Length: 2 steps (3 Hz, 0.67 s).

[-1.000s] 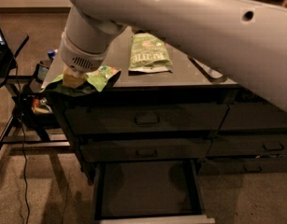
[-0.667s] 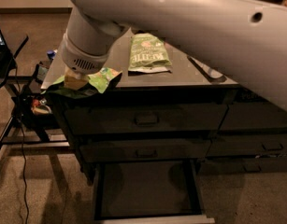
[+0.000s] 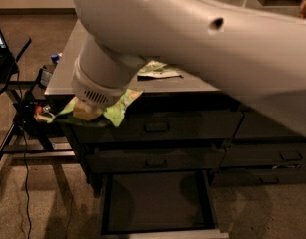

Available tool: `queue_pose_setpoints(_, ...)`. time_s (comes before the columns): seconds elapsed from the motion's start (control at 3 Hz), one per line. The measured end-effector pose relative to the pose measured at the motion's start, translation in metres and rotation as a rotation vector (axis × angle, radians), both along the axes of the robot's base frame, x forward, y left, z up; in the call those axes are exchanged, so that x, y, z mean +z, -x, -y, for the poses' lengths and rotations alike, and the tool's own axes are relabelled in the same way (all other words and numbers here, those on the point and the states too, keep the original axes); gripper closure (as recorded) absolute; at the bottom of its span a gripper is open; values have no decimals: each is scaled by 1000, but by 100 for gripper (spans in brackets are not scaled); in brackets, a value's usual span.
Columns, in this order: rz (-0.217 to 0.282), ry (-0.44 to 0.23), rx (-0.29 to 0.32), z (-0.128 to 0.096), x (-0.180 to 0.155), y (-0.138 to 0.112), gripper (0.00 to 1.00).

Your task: Place green rice chip bag into bottom drawer

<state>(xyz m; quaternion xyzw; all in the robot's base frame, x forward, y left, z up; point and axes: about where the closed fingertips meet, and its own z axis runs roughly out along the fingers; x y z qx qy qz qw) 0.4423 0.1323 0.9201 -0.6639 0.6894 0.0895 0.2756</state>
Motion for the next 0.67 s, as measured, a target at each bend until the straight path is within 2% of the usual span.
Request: queue_pose_setpoints(0.67, -72, -27, -114, 9, -21, 61, 100)
